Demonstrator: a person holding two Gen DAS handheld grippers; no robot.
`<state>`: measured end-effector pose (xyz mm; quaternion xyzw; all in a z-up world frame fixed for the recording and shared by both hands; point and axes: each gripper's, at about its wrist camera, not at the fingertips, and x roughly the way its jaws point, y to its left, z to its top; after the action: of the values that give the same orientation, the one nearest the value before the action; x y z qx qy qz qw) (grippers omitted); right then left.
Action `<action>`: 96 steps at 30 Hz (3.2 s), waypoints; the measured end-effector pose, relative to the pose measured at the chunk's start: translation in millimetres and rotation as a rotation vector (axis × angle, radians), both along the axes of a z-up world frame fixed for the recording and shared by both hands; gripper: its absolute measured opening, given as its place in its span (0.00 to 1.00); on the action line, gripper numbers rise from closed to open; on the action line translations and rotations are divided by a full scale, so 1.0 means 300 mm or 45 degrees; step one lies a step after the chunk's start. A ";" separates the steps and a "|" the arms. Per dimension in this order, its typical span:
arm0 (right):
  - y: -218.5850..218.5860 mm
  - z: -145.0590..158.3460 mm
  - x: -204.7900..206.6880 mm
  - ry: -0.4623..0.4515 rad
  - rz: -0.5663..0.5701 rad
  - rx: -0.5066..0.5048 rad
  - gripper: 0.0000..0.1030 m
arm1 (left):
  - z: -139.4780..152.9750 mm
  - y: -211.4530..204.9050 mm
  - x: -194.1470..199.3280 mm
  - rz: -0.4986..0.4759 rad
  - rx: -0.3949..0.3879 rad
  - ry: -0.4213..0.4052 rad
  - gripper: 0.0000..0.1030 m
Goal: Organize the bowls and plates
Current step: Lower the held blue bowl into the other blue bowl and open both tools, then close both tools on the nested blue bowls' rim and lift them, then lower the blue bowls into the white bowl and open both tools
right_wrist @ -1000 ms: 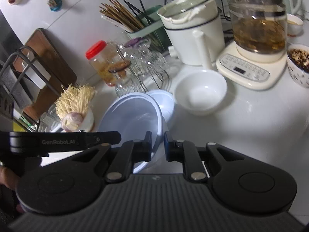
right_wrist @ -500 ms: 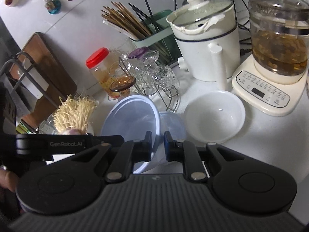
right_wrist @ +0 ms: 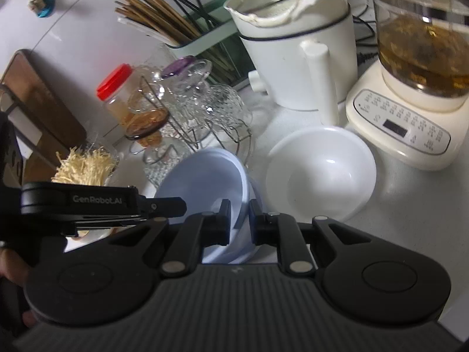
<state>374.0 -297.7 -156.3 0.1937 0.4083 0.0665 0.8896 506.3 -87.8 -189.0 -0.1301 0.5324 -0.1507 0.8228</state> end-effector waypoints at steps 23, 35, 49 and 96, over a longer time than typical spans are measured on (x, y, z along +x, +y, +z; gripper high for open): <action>-0.016 0.010 -0.017 0.017 -0.050 0.025 0.59 | 0.008 0.056 0.000 0.053 0.033 -0.006 0.62; -0.035 -0.048 0.015 0.083 -0.068 0.037 0.52 | -0.030 0.044 0.020 0.062 0.036 0.020 0.61; -0.030 -0.090 0.033 0.147 -0.015 0.158 0.20 | -0.112 0.020 0.010 0.037 0.028 0.120 0.33; -0.087 0.061 -0.240 -0.049 0.067 -0.097 0.22 | 0.106 -0.036 -0.328 -0.012 0.075 -0.182 0.46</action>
<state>302.0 -323.9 -138.0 0.1477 0.3982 0.0779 0.9020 408.0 -98.7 -157.3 -0.0921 0.4773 -0.1478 0.8613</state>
